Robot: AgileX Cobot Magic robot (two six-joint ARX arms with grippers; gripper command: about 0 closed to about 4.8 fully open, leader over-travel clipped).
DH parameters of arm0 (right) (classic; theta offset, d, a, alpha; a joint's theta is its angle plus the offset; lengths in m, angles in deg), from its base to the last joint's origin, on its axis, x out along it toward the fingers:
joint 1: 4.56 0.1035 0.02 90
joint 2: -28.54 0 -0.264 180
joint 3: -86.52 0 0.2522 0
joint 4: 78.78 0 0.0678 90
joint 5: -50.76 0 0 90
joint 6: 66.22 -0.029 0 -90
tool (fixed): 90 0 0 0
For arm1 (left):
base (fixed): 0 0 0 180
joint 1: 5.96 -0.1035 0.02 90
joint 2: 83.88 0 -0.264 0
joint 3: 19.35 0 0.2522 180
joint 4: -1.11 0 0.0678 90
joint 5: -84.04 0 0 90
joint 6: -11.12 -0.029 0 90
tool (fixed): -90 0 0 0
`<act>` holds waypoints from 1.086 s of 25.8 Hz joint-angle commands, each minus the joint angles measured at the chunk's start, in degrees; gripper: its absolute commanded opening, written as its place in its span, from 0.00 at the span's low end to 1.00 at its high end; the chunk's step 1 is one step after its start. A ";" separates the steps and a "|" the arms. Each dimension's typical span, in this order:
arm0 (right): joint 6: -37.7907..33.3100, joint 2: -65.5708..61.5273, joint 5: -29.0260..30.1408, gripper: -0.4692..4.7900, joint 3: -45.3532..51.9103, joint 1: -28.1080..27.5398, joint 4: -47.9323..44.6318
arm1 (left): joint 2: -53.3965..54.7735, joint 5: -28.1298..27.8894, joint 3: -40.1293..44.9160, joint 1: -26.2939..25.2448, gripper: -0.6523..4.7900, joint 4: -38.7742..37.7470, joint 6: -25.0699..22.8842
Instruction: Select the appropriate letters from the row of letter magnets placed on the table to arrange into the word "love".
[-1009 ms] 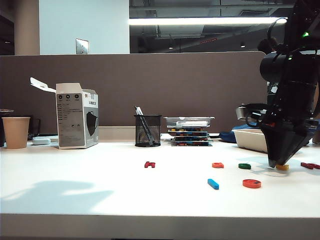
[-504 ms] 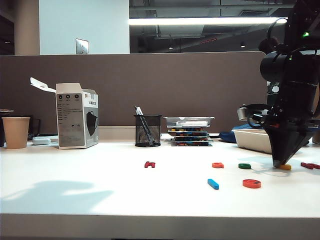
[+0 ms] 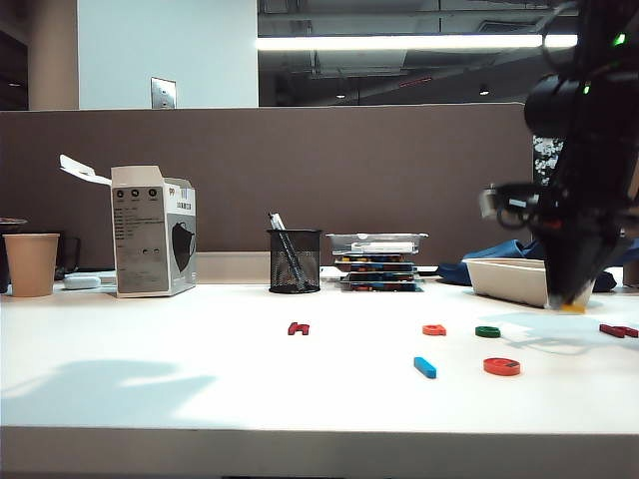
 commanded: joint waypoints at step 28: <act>-13.70 16.31 3.02 0.08 25.88 6.58 -11.28 | -0.15 -0.35 -0.15 -0.09 0.11 0.44 -0.24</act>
